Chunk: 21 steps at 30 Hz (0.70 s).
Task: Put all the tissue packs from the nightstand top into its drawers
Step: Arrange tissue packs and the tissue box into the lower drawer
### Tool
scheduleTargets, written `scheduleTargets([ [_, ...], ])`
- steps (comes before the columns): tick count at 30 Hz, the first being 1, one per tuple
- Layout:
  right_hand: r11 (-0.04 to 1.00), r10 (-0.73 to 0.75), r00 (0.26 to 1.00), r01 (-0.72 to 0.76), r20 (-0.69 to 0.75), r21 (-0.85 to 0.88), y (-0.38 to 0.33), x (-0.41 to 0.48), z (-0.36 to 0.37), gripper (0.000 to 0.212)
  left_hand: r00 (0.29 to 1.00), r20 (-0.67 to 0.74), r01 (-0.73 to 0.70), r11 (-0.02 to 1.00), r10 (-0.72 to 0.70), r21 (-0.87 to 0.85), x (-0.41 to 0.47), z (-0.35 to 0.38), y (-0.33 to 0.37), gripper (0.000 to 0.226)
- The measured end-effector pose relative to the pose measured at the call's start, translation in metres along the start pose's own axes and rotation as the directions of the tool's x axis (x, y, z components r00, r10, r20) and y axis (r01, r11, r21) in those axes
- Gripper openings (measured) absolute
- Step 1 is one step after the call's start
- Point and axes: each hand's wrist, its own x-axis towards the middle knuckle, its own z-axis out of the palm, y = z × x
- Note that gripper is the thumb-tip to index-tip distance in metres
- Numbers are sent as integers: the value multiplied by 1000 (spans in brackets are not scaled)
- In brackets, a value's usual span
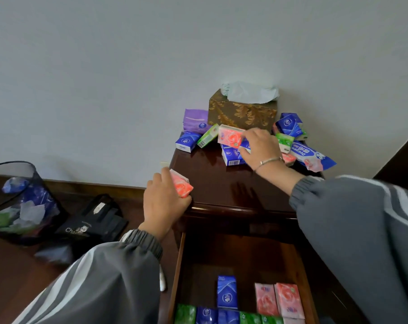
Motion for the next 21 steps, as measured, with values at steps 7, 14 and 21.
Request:
scheduleTargets([
  [7, 979, 109, 987, -87, 116, -184, -7, 53, 20, 49, 1000, 0, 8, 1000, -8, 9, 0, 2, 1, 70],
  [14, 978, 82, 996, -71, 47, -197, -13, 56, 42, 35, 1000, -16, 9, 1000, -8, 22, -1, 6, -1, 78],
  [21, 893, 274, 929, -150, -249, 425, -25, 32, 17, 31, 1000, 5, 24, 1000, -24, 0, -2, 7, 0, 77],
])
